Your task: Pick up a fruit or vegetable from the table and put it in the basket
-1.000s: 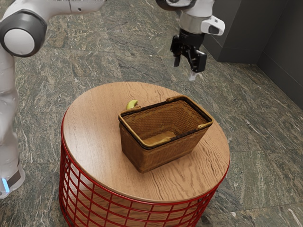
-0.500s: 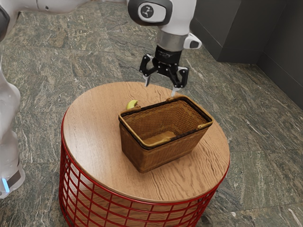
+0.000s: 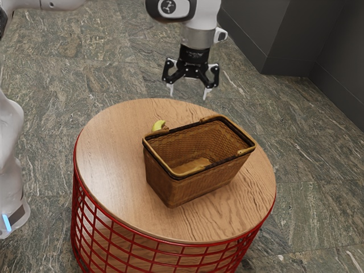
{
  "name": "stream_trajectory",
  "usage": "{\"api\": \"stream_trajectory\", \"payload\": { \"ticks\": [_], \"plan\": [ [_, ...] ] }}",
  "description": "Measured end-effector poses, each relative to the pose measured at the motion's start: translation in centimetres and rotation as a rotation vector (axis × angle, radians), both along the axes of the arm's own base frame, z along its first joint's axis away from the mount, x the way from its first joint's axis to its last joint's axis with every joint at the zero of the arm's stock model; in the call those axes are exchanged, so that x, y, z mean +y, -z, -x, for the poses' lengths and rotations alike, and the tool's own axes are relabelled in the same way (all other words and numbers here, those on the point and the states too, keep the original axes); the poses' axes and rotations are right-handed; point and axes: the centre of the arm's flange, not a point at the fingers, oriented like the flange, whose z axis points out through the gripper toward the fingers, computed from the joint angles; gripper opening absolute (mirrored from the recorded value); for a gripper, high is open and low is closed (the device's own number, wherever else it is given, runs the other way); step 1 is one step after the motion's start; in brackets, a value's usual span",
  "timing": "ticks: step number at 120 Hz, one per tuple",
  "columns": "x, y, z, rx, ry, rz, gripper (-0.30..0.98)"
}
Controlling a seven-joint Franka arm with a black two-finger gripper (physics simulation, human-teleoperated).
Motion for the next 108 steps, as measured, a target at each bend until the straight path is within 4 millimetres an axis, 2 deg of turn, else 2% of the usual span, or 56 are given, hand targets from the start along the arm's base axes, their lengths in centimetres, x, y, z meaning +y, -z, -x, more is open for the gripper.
{"api": "stream_trajectory", "payload": {
  "ticks": [11,21,28,58,78,87,100,108],
  "plan": [
    [2.0,0.3,-0.3,0.006,-0.071,0.007,0.69],
    [4.9,1.4,-0.5,0.028,-0.152,0.018,0.69],
    [6.0,2.2,-0.6,0.045,-0.193,0.022,0.69],
    [7.7,3.5,-0.7,0.062,-0.280,-0.009,0.69],
    [8.0,6.1,-0.6,0.079,-0.317,-0.022,0.69],
    [8.8,6.9,0.0,0.077,-0.348,-0.015,0.69],
    [9.0,8.2,0.8,0.077,-0.373,-0.008,0.69],
    [8.7,10.0,1.1,0.089,-0.381,-0.009,0.69]
  ]
}}
